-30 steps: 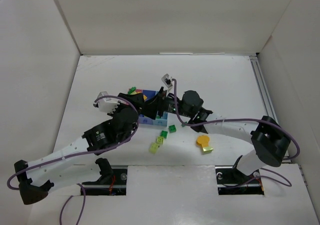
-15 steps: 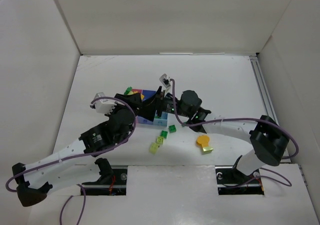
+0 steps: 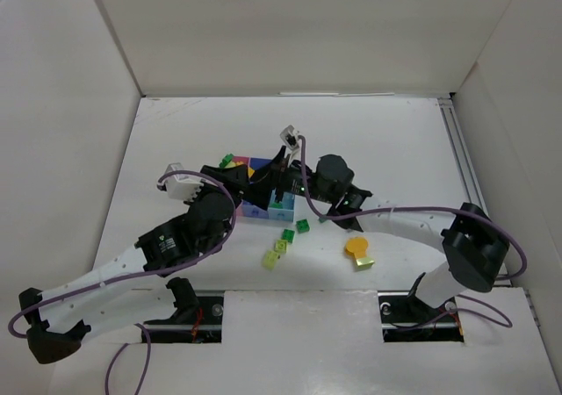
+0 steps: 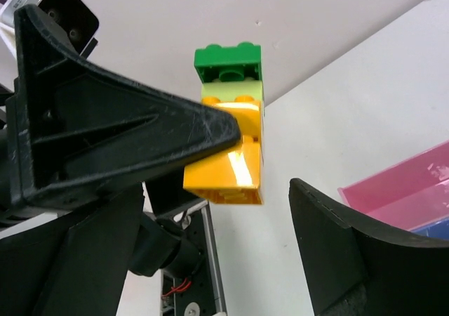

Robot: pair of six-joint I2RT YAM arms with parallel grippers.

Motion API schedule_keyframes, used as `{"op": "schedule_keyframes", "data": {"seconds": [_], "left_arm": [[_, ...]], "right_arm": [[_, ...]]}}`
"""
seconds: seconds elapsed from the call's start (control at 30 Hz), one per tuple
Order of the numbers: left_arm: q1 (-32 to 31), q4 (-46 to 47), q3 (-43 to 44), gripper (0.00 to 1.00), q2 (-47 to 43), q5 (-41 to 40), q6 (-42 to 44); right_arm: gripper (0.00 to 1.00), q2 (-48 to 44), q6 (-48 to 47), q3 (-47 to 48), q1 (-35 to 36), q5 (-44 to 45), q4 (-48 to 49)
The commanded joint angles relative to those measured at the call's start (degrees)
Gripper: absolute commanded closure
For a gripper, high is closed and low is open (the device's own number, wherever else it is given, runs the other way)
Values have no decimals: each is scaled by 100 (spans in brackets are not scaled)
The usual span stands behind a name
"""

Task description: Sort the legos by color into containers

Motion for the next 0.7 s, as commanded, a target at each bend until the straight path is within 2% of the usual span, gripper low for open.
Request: {"op": "schedule_keyframes", "data": {"seconds": [0.0, 0.13, 0.2, 0.23, 0.3, 0.43, 0.5, 0.6, 0.67], "left_arm": [[-31, 249, 107, 72, -68, 56, 107], [-31, 407, 107, 72, -68, 170, 221], [-31, 460, 107, 72, -68, 222, 274], [-31, 460, 107, 72, -68, 223, 274], [-31, 460, 107, 72, -68, 223, 274], [-31, 460, 107, 72, -16, 170, 274], [-31, 460, 55, 72, -16, 170, 221], [-31, 373, 55, 72, 46, 170, 221], [-31, 293, 107, 72, 99, 100, 143]], "right_arm": [[11, 181, -124, 447, 5, -78, 117], [11, 243, -229, 501, 5, -131, 117], [16, 243, -229, 501, 5, -131, 117], [19, 243, -229, 553, 5, -131, 117], [45, 243, -282, 553, 5, -131, 117], [45, 120, -282, 352, 5, 0, 117], [51, 67, -343, 351, 5, 1, 117], [72, 15, -396, 281, 5, 62, 196], [80, 15, -396, 219, 5, -25, 283]]}}
